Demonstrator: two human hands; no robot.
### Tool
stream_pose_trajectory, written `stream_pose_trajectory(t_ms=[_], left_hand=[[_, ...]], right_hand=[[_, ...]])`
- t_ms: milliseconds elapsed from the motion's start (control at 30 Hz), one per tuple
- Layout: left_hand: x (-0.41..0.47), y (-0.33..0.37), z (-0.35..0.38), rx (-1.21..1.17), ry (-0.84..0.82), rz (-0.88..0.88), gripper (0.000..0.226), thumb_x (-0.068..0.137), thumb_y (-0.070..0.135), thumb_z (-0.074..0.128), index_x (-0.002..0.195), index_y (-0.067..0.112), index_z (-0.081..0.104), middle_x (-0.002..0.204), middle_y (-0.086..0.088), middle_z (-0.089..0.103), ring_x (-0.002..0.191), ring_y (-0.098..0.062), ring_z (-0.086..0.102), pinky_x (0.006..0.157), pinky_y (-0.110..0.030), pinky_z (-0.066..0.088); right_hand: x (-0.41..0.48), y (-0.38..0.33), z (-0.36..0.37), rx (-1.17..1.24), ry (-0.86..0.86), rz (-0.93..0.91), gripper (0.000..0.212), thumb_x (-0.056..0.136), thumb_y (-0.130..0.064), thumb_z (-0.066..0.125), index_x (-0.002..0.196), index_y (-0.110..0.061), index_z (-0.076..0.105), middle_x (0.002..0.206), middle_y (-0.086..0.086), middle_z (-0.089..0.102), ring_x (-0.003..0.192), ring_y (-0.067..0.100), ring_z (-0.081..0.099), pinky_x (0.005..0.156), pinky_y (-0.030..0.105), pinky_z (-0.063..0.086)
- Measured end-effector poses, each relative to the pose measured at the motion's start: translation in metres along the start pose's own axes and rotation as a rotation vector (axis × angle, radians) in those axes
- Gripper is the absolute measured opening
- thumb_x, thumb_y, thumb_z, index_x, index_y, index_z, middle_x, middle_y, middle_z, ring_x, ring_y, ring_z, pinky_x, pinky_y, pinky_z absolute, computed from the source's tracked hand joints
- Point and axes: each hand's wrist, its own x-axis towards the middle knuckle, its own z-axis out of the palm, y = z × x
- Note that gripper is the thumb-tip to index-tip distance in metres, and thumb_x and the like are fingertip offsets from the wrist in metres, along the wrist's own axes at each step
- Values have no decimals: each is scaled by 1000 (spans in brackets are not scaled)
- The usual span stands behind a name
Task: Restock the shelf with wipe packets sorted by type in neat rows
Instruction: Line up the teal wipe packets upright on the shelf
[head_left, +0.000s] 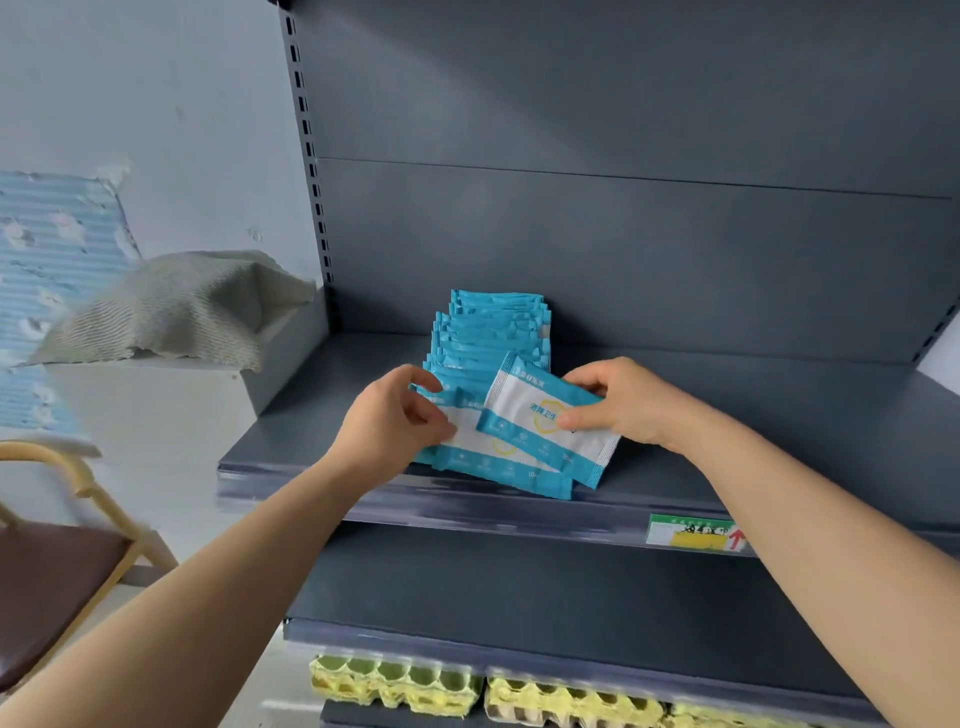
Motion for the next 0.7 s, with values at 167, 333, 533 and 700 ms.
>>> stream_pose_trajectory(t_ms=[167,333,533,700], left_hand=[[-1,-10,-12,-30,-3,-47,34,82,21,74,105,23,48,84,10,70,82,-12,67,58,-28,57],[-6,-10,-20,-58,-140,-194,70,49,58,83,99,20,54,92,7,65,84,-13,68,72,-34,59],[2,-18,-14,28,-195,-118,40,70,43,81,95,21,58,93,8,69,82,-12,68,67,-30,60],[13,-16,-6,-6,-152,-113,36,73,37,82,95,21,57,92,8,67,81,-14,67,70,-34,59]], right_hand=[[-2,-1,20,-124,-13,-18,34,77,-17,79,109,-23,68,102,-9,67,91,7,63,74,20,51],[5,-1,42,-172,198,-54,49,63,-28,88,103,-27,59,106,-7,57,99,9,54,85,26,46],[15,-2,49,-111,232,33,69,54,-31,92,111,-27,52,104,-6,52,96,13,53,82,29,48],[28,-8,44,-61,298,76,79,51,-30,93,116,-26,48,109,-6,52,99,12,53,78,27,46]])
